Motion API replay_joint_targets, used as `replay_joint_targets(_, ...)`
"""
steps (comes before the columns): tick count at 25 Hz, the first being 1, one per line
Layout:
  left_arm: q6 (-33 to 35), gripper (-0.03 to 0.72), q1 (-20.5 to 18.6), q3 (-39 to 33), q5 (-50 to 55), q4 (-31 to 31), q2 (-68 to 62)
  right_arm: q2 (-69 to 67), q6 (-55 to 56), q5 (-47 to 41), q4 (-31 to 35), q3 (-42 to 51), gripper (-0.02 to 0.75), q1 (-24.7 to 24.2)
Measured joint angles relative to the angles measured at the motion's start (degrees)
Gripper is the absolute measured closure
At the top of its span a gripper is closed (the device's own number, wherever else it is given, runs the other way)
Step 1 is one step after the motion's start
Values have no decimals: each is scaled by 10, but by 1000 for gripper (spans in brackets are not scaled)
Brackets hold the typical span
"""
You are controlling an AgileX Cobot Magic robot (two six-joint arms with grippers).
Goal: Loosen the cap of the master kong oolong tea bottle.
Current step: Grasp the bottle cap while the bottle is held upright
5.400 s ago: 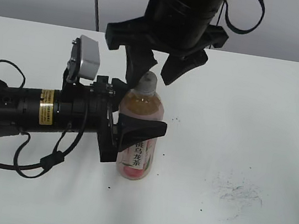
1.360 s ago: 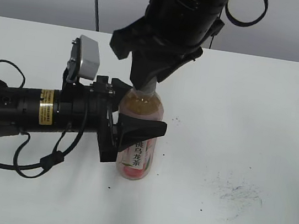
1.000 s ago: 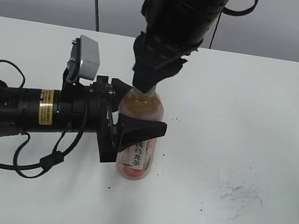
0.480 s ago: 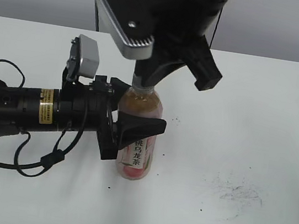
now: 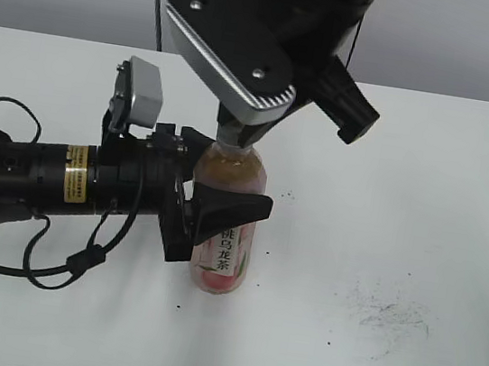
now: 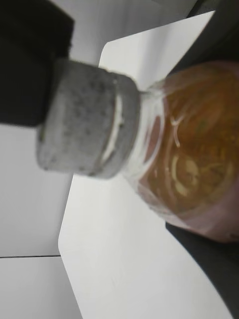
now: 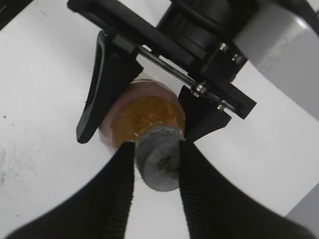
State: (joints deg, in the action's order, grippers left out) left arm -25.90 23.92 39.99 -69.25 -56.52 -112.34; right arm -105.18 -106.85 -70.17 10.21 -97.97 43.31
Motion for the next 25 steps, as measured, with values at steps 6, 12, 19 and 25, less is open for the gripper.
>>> replay_joint_targets(6, 7, 240, 0, 0, -2, -6, 0, 0, 217, 1, 1, 0, 297, 0)
replay_joint_targets(12, 7, 240, 0, 0, -3, -7, 0, 0, 557, 1, 7, 0, 269, 0)
replay_joint_targets(19, 7, 240, 0, 0, -3, -7, 0, 0, 903, 1, 12, 0, 267, 0)
replay_joint_targets(25, 7, 240, 0, 0, -3, -8, 0, -8, 1035, 1, -2, 0, 267, 0)
